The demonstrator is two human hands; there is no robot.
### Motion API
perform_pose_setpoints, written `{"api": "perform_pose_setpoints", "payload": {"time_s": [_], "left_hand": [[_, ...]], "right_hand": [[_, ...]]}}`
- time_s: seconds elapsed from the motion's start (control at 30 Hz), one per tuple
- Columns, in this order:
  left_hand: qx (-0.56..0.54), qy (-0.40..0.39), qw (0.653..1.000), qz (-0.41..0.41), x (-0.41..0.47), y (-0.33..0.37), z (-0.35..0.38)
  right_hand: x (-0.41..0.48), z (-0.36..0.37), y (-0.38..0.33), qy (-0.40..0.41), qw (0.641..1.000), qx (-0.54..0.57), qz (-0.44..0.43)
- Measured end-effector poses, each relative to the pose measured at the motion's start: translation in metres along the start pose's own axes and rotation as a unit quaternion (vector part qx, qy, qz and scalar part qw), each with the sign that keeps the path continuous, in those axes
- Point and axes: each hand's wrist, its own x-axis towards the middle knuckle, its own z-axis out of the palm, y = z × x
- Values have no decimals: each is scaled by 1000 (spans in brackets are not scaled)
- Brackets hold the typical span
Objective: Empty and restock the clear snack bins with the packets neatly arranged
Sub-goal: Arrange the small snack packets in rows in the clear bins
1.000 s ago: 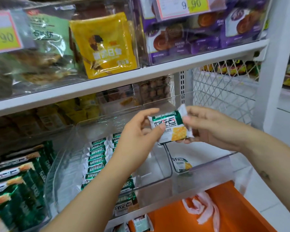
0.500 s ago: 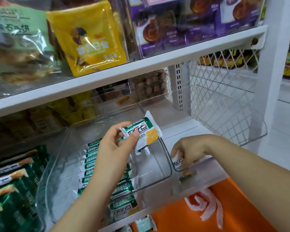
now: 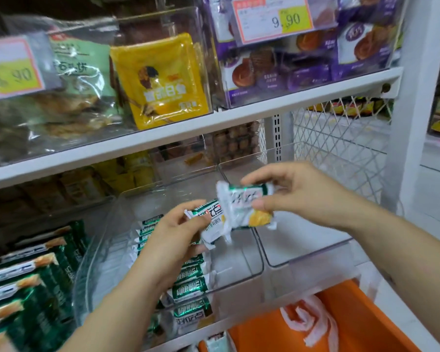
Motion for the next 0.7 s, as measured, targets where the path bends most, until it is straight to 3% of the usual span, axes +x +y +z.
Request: {"api": "perform_pose_setpoints", "payload": {"time_s": [0.2,0.37,0.47,0.57,0.7], "left_hand": [[-87,-114,987,-66,-7,7,-7],[134,-118,984,3,-6,4,-19],[152,-122,980,27,-5,11,-30],[173,-73,981,50,9,11,-45],[71,50,996,34,52,-3,-54]], "right_hand": [[0,25,-8,-46,998,-34,6],[1,37,-5,-37,999,-27,-3],[5,43,1,-15,1000,0,-4],[15,37,15,57,998,-11,32],[35,33,35,32,992,-76,100]]}}
